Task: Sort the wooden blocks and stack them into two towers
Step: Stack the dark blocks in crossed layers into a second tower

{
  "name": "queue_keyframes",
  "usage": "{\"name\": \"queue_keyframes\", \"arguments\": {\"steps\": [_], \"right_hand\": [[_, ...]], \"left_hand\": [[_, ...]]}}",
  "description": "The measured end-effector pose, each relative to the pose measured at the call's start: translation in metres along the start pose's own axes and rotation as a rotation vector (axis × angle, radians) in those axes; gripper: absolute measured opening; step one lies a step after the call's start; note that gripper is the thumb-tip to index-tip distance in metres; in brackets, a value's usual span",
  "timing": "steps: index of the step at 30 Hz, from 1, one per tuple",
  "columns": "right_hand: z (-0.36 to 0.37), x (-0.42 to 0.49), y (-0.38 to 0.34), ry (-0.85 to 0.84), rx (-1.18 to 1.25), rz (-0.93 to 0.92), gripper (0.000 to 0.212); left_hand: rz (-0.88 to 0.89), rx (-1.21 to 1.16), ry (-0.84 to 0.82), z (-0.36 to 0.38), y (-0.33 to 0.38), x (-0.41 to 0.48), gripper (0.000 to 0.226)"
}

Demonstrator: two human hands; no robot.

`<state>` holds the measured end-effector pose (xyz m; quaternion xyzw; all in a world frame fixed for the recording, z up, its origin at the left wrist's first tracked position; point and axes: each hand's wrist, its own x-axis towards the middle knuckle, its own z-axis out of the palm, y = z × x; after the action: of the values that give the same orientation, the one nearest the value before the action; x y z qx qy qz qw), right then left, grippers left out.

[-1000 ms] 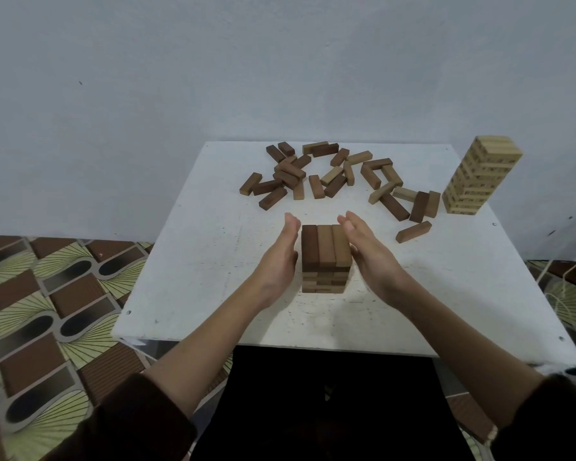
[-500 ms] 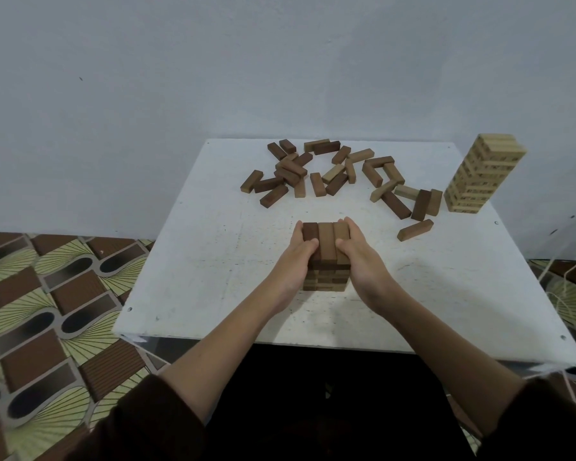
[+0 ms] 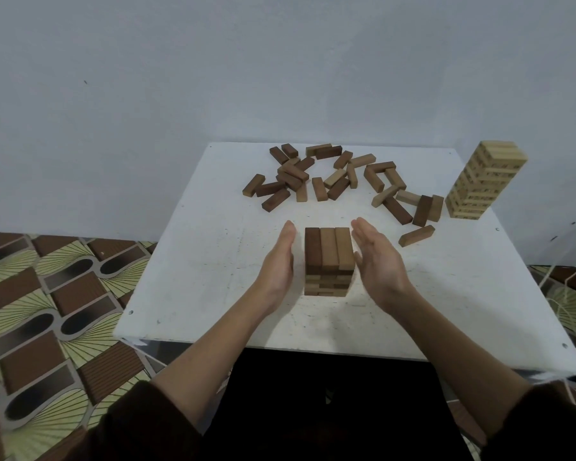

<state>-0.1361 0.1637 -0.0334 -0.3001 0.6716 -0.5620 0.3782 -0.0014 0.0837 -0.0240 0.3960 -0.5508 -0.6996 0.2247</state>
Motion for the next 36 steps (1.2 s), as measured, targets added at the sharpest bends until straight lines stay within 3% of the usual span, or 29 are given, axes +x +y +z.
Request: {"name": "queue_keyframes", "arguments": {"steps": [4, 11, 14, 17, 22, 27, 30, 33, 36], "right_hand": [[-0.01, 0.025, -0.006, 0.042, 0.13, 0.007, 0.039], [-0.016, 0.089, -0.011, -0.014, -0.627, -0.162, 0.038], [-0.014, 0.114, -0.012, -0.076, -0.819, -0.236, 0.046], [-0.011, 0.132, -0.013, -0.149, -0.92, -0.254, 0.061], [-0.001, 0.145, -0.004, -0.231, -1.129, -0.288, 0.07], [0.002, 0.138, -0.001, -0.247, -1.05, -0.425, 0.07], [0.001, 0.13, -0.005, -0.293, -0.832, -0.424, 0.06], [-0.001, 0.129, -0.007, -0.182, -0.591, -0.268, 0.061], [-0.001, 0.133, -0.007, -0.095, -0.637, -0.218, 0.064]], "left_hand": [[0.113, 0.195, 0.12, -0.019, 0.002, 0.011, 0.05], [0.279, 0.752, 0.185, -0.047, -0.011, 0.073, 0.047], [0.383, 0.948, 0.245, -0.051, -0.016, 0.096, 0.054], [0.319, 1.1, 0.23, -0.053, -0.017, 0.11, 0.061], [0.391, 0.95, 0.227, -0.05, -0.016, 0.111, 0.044], [0.405, 0.802, 0.174, -0.038, -0.013, 0.108, 0.032], [0.378, 0.763, 0.129, -0.033, -0.007, 0.112, 0.037], [0.341, 0.736, 0.13, -0.029, -0.004, 0.117, 0.046], [0.303, 0.731, 0.157, -0.026, -0.004, 0.124, 0.064]]}}
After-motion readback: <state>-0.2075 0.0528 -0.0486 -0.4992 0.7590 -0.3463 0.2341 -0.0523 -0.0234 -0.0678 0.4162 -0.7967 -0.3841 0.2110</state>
